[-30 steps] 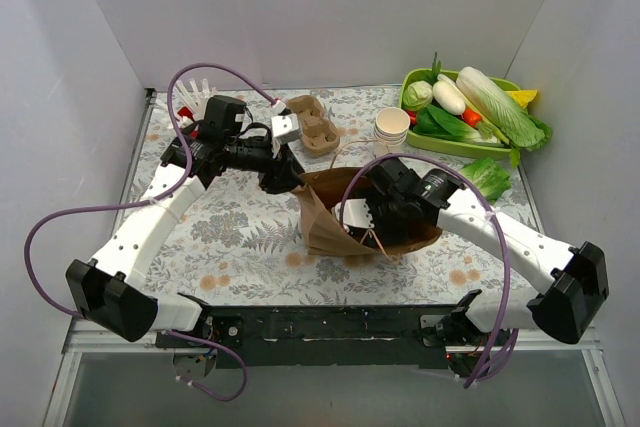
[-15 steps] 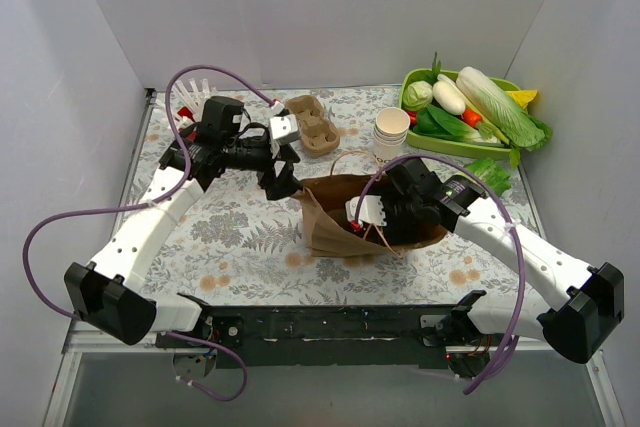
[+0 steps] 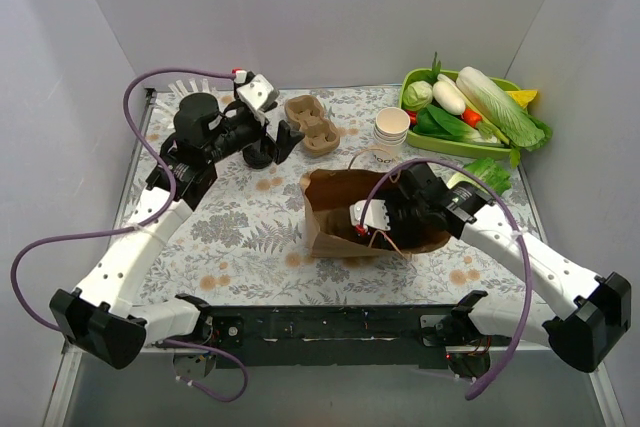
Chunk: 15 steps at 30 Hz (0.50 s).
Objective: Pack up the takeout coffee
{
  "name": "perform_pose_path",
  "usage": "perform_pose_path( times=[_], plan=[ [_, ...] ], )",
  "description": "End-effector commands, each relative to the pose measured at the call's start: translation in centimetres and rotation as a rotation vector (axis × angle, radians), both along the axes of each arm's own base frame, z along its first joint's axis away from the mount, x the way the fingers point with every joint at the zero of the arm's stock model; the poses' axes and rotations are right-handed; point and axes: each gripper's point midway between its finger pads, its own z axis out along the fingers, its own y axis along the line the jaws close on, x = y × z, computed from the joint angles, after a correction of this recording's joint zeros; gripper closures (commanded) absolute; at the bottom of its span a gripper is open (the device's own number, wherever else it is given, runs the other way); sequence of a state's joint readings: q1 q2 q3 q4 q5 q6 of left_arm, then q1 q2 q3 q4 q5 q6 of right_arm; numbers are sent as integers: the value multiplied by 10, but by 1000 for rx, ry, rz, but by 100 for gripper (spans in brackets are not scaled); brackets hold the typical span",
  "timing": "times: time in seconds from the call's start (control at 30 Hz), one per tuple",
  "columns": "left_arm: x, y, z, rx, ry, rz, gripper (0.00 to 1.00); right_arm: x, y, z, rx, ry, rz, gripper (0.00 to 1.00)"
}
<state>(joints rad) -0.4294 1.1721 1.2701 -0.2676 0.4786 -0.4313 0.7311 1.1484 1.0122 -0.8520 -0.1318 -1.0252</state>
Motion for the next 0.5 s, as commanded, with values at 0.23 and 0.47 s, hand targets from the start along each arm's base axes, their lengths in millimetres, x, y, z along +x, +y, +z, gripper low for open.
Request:
perform_pose_path(
  times=[0.23,0.47],
  plan=[
    [44,26,-43,-66,135,287,6,-15,-15,3,44,-126,92,99],
    [44,21,-59,-44,166,253,6,-23,-18,-5,28,-63,74,99]
  ],
)
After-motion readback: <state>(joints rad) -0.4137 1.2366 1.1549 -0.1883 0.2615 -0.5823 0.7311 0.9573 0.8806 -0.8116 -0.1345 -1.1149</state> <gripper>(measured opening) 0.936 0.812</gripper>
